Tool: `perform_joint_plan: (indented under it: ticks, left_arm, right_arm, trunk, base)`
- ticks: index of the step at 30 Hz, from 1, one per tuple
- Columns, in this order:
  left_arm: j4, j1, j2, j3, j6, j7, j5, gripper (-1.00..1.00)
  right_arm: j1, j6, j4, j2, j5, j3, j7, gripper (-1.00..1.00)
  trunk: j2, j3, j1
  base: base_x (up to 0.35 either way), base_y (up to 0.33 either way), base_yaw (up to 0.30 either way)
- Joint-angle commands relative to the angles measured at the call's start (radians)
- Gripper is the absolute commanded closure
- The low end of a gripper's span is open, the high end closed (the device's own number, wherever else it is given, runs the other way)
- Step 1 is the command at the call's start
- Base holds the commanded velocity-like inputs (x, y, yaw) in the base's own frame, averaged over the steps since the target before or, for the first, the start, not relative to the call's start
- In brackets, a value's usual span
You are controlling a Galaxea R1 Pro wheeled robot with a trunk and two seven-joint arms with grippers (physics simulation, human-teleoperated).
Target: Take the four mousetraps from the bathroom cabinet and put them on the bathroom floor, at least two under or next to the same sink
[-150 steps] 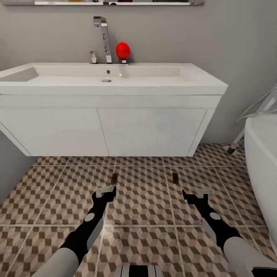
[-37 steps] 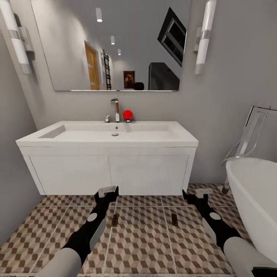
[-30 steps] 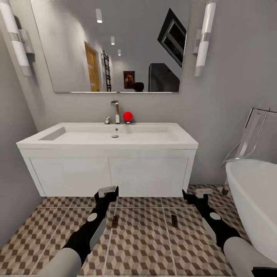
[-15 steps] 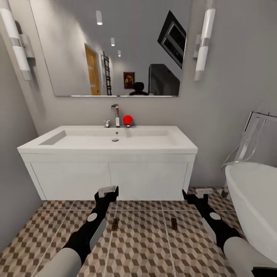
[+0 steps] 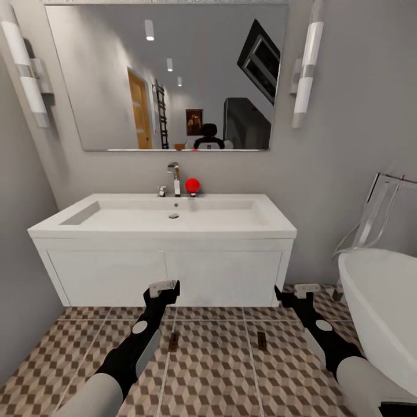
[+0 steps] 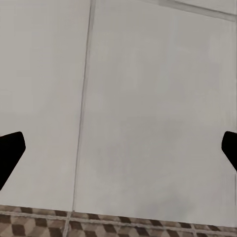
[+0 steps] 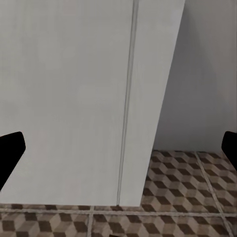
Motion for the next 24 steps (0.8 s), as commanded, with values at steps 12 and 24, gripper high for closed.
perform_joint_plan:
  ticks: [12,24]
  left_arm:
    - [0.001,-0.001,0.001,-0.026,-0.005,0.008,0.008,-1.00]
    - [0.001,-0.001,0.001,-0.027,-0.005,0.008,0.008,-1.00]
  right_arm:
    - [-0.001,-0.003,0.001,0.000,-0.004,0.000,0.006,-1.00]
    - [-0.001,-0.003,0.001,0.000,-0.003,0.000,0.006,-1.00]
  trunk:
    - [0.084,0.037,-0.046]
    - [0.168,0.074,-0.092]
  base:
    - [0.000,0.000,0.000]
    - [0.000,0.000,0.000]
